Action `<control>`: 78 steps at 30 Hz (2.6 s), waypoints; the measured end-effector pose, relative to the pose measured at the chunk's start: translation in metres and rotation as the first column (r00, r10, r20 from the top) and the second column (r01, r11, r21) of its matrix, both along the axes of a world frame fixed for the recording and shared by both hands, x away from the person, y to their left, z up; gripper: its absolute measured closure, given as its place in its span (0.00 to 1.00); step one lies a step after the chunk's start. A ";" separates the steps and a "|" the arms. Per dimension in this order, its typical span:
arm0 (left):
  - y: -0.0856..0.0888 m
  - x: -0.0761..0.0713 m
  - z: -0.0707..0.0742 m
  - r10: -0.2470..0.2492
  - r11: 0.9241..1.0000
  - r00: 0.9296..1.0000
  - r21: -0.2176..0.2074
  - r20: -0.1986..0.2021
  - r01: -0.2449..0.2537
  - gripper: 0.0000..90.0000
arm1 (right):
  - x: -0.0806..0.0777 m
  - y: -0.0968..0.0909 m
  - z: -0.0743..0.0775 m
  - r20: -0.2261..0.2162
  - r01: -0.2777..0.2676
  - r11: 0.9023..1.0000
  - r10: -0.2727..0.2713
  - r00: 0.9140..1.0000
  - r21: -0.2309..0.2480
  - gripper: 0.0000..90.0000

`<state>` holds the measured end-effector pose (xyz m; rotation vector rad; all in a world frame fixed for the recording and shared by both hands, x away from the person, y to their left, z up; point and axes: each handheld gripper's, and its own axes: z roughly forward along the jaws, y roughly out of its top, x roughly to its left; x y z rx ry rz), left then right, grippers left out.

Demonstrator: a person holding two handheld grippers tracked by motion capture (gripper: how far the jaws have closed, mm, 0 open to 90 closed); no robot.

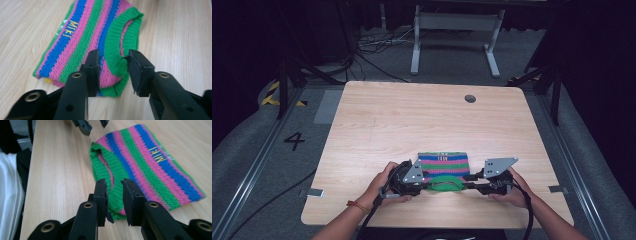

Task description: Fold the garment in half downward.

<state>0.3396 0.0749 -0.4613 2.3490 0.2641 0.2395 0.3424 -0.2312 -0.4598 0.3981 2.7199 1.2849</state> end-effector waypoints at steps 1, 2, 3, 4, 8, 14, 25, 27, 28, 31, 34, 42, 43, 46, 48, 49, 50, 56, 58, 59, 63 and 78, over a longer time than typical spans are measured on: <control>-0.003 0.001 -0.002 -0.013 1.000 1.000 0.001 -0.011 0.013 0.75 | 0.001 0.000 0.000 0.004 0.008 1.000 -0.008 1.000 0.001 0.84; -0.006 0.003 -0.005 -0.024 1.000 1.000 0.013 -0.017 0.024 0.80 | 0.002 0.002 -0.002 0.003 0.014 1.000 -0.014 1.000 -0.003 0.85; -0.008 0.004 -0.008 -0.029 0.999 0.999 0.022 -0.022 0.030 0.85 | 0.003 0.004 -0.005 -0.004 0.014 1.000 -0.014 1.000 -0.013 0.88; -0.010 0.005 -0.012 -0.041 0.999 0.999 0.027 -0.036 0.042 0.86 | 0.003 0.005 -0.007 -0.007 0.009 1.000 -0.009 1.000 -0.018 0.90; -0.013 0.007 -0.024 -0.054 0.997 0.997 0.060 -0.059 0.058 0.91 | 0.006 0.013 -0.021 -0.017 -0.004 0.998 0.003 1.000 -0.064 0.93; -0.008 0.010 -0.028 -0.041 0.999 0.997 0.025 -0.066 0.043 0.92 | 0.008 0.013 -0.033 -0.043 0.010 0.998 -0.013 0.999 -0.061 0.94; -0.003 0.018 -0.030 -0.029 1.000 0.997 0.010 -0.076 0.030 0.91 | 0.008 0.015 -0.035 -0.003 0.039 0.997 -0.039 0.999 -0.060 0.94; -0.003 0.018 -0.029 -0.027 1.000 0.997 0.011 -0.077 0.028 0.90 | 0.008 0.015 -0.035 0.007 0.039 0.997 -0.038 0.999 -0.062 0.94; -0.003 0.017 -0.029 -0.022 1.000 0.997 0.017 -0.072 0.024 0.90 | 0.007 0.015 -0.035 0.014 0.036 0.997 -0.035 0.999 -0.067 0.94; -0.006 0.014 -0.026 -0.028 0.999 0.998 0.025 -0.048 0.029 0.91 | 0.005 0.016 -0.033 0.026 0.034 0.997 -0.032 0.999 -0.075 0.92; -0.006 0.013 -0.021 -0.037 0.999 0.999 0.025 -0.035 0.038 0.90 | 0.005 0.016 -0.031 0.021 0.033 0.997 -0.031 0.999 -0.076 0.89; 0.008 0.012 0.000 -0.009 1.000 1.000 -0.006 0.029 0.009 0.89 | 0.005 0.014 -0.022 0.041 0.057 0.994 -0.054 0.998 -0.091 0.87; 0.010 0.012 0.001 -0.005 1.000 1.000 -0.001 0.031 0.005 0.89 | 0.005 0.014 -0.021 0.039 0.060 0.994 -0.057 0.998 -0.089 0.86; 0.014 0.012 0.001 0.001 1.000 0.999 0.024 0.032 -0.002 0.88 | 0.005 0.013 -0.017 0.044 0.063 0.994 -0.059 0.997 -0.089 0.85; 0.019 0.012 0.001 0.010 0.999 0.999 0.033 0.031 -0.011 0.86 | 0.005 0.012 -0.011 0.054 0.066 0.994 -0.062 0.997 -0.088 0.85; 0.021 0.012 0.002 0.013 0.999 0.999 0.040 0.032 -0.014 0.86 | 0.006 0.011 -0.009 0.061 0.070 0.994 -0.064 0.996 -0.090 0.85; 0.023 0.012 0.002 0.019 0.999 0.999 0.037 0.034 -0.020 0.85 | 0.005 0.010 -0.007 0.064 0.076 0.993 -0.070 0.995 -0.088 0.84; 0.043 0.012 0.006 0.052 0.996 0.998 0.069 0.039 -0.054 0.79 | 0.005 0.001 0.001 0.095 0.091 0.989 -0.080 0.992 -0.115 0.80; 0.051 0.012 0.007 0.066 0.995 0.997 0.073 0.037 -0.069 0.76 | 0.005 -0.004 0.002 0.103 0.103 0.987 -0.090 0.991 -0.127 0.77; 0.054 0.012 0.007 0.073 0.994 0.997 0.075 0.035 -0.075 0.74 | 0.005 -0.007 0.003 0.108 0.119 0.984 -0.105 0.989 -0.131 0.74; 0.070 0.010 0.007 0.114 0.988 0.992 0.102 0.046 -0.118 0.64 | 0.005 -0.020 0.005 0.117 0.159 0.979 -0.144 0.983 -0.130 0.65; 0.125 -0.007 -0.003 0.253 0.959 0.967 0.123 0.030 -0.255 0.26 | -0.005 -0.078 -0.002 0.148 0.316 0.935 -0.294 0.944 -0.162 0.37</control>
